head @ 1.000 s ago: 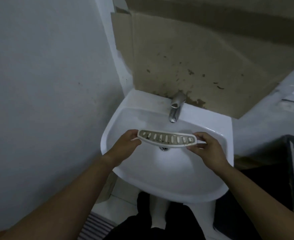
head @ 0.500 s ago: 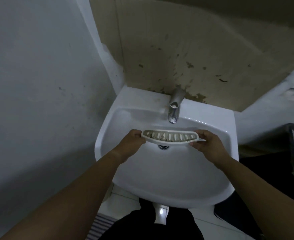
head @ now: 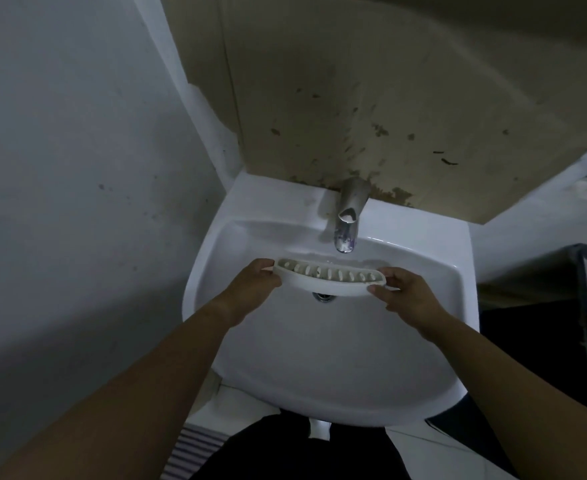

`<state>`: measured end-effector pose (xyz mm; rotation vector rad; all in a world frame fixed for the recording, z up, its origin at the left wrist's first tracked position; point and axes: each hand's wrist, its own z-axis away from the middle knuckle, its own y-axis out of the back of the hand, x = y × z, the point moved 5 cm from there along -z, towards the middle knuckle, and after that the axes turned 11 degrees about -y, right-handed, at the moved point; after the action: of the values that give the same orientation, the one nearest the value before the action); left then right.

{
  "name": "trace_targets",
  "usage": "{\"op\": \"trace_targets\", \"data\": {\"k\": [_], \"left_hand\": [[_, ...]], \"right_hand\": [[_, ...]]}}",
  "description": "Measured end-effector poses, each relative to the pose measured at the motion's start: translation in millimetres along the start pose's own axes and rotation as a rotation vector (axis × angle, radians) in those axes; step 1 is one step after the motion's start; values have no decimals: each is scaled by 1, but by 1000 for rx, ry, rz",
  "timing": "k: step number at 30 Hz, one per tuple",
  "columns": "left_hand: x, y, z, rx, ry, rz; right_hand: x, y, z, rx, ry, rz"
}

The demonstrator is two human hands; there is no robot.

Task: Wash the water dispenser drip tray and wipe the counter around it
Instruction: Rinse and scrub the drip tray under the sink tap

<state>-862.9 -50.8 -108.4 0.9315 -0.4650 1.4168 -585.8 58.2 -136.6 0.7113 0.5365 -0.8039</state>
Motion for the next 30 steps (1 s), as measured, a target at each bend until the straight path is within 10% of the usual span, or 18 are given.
{"op": "trace_targets", "data": {"k": [30], "left_hand": [[13,-5,2,-41,-106,-48]], "right_hand": [[1,0,13,-63,-335,15]]}}
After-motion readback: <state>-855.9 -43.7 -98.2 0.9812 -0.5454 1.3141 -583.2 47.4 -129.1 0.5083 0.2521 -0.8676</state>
